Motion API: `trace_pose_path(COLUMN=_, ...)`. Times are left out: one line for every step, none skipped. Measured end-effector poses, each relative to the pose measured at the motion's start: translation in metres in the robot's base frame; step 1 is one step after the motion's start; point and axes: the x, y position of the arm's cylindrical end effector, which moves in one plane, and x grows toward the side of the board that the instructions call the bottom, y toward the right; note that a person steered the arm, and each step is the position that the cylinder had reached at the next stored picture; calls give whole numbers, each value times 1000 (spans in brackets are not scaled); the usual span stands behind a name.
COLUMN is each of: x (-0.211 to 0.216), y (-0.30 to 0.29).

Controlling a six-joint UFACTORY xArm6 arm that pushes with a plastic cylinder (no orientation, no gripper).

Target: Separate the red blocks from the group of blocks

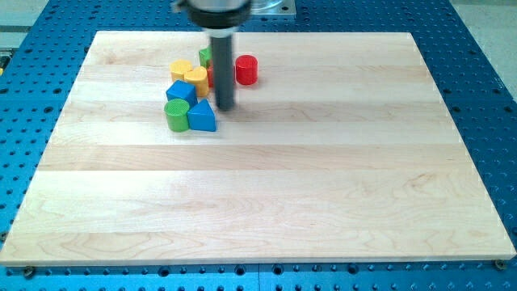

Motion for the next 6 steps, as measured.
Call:
trace_pose_path(x=-28, y=-12)
trace_pose_path(x=-32, y=30)
trace_pose_path(x=-47, y=74)
trace_pose_path(x=-60, y=75)
trace_pose_path(x=-82, y=78)
trace_pose_path(x=-51, y=136)
